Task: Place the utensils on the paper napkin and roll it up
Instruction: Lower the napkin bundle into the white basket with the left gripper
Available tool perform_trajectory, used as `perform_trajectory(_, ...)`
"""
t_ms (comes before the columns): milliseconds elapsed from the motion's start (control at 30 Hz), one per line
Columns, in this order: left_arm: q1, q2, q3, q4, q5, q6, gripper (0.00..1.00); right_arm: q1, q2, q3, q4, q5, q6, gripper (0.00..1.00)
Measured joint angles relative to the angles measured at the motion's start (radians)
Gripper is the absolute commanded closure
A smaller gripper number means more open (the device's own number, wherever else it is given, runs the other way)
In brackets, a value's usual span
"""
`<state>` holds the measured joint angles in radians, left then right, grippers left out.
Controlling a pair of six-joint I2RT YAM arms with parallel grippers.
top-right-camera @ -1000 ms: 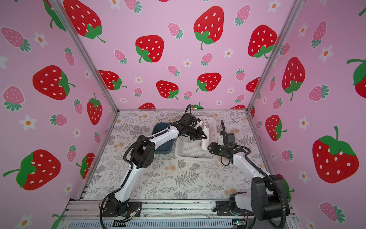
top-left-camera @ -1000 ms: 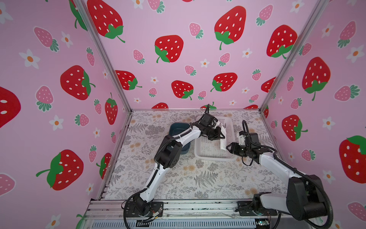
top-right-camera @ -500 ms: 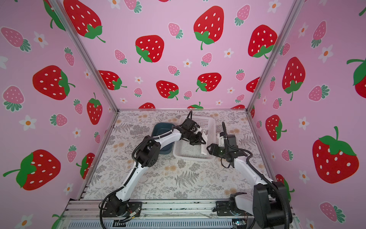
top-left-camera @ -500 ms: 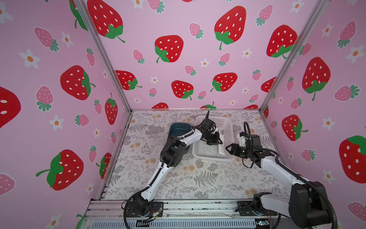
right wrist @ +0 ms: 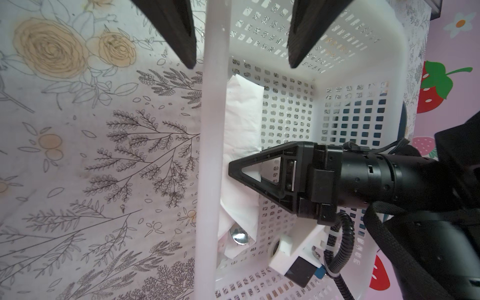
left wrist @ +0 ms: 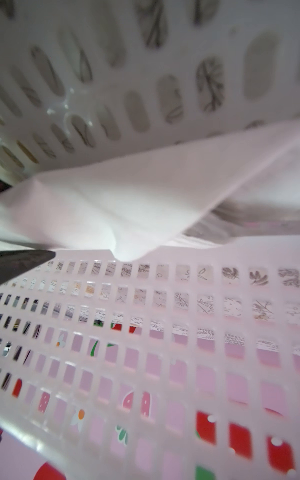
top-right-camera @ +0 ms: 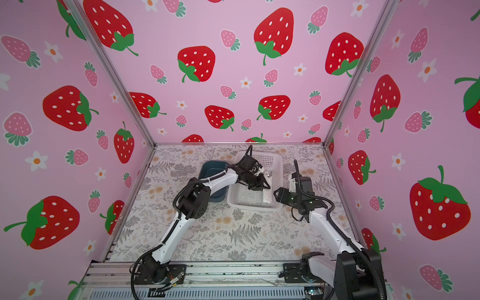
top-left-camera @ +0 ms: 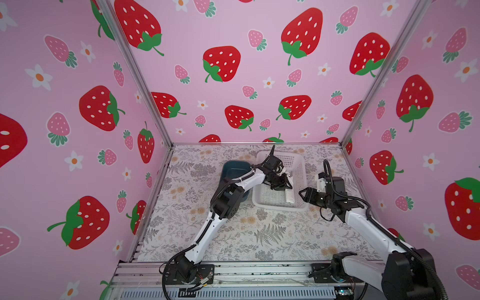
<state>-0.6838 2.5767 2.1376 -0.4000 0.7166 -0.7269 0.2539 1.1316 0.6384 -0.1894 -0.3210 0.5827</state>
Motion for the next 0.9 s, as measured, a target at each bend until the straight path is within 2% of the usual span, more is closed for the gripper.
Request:
perform_trajectory(333, -0.006, -0.001, 0.055, -0.098, -0.051, 0.067, 0.55, 0.000, -0.022, 0.000, -0.015, 0.013, 0.001, 0.41)
perform_trajectory(500, -0.006, -0.010, 0.072, -0.153, -0.092, 0.093, 0.51, 0.000, -0.023, 0.000, -0.016, 0.014, 0.002, 0.41)
perform_trajectory(700, -0.006, -0.035, 0.073, -0.229, -0.168, 0.121, 0.52, 0.000, -0.023, 0.000, -0.016, 0.014, 0.004, 0.41)
perform_trajectory(900, -0.006, -0.042, 0.074, -0.266, -0.204, 0.134, 0.59, 0.000, -0.023, 0.000, -0.016, 0.014, 0.008, 0.41)
